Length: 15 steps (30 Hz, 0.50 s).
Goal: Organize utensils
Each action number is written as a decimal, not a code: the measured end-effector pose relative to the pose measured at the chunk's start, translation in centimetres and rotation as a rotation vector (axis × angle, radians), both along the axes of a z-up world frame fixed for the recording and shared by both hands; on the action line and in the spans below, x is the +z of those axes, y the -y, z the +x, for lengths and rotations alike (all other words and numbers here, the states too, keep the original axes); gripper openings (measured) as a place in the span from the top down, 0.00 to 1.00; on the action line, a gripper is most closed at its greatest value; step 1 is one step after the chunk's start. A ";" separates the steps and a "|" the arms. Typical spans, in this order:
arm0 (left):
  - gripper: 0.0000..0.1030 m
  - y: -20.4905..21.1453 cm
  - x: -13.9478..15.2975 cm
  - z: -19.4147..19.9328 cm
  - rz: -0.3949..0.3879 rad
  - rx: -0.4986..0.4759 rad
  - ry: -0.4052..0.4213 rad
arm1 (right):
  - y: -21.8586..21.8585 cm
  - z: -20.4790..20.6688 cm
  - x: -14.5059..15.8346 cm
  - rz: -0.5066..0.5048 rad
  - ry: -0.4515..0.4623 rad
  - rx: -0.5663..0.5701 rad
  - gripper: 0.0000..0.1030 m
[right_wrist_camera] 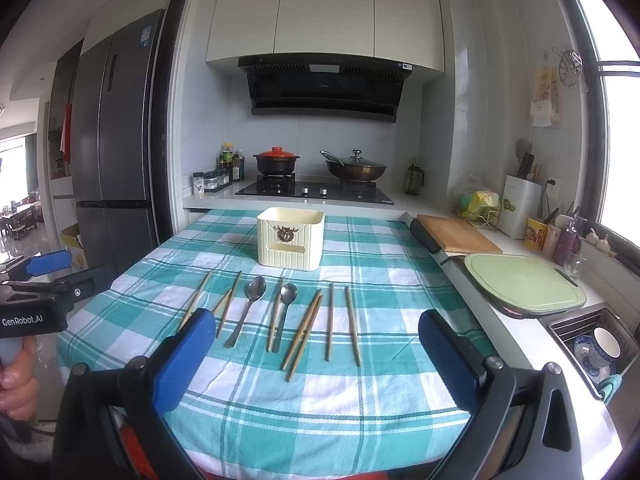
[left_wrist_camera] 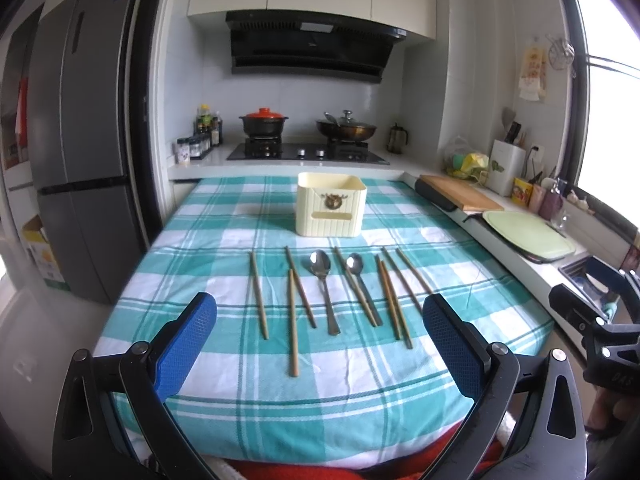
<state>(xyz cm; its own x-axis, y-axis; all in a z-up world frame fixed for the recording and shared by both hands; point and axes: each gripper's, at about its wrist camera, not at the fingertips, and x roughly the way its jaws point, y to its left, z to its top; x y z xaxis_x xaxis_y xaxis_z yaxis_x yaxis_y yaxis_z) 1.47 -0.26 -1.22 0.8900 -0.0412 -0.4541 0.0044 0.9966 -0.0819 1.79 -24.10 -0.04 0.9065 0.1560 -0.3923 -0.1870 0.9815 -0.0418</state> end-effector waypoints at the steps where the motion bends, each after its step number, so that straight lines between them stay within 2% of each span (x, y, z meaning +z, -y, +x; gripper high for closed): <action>1: 0.00 0.0 0.0 0.0 -0.001 0.001 0.001 | 0.0 0.0 0.0 -0.001 0.001 0.000 0.00; 15: 0.00 -0.1 -0.3 0.2 -0.007 -0.003 -0.009 | -0.1 0.3 -0.3 -0.005 -0.012 0.001 0.00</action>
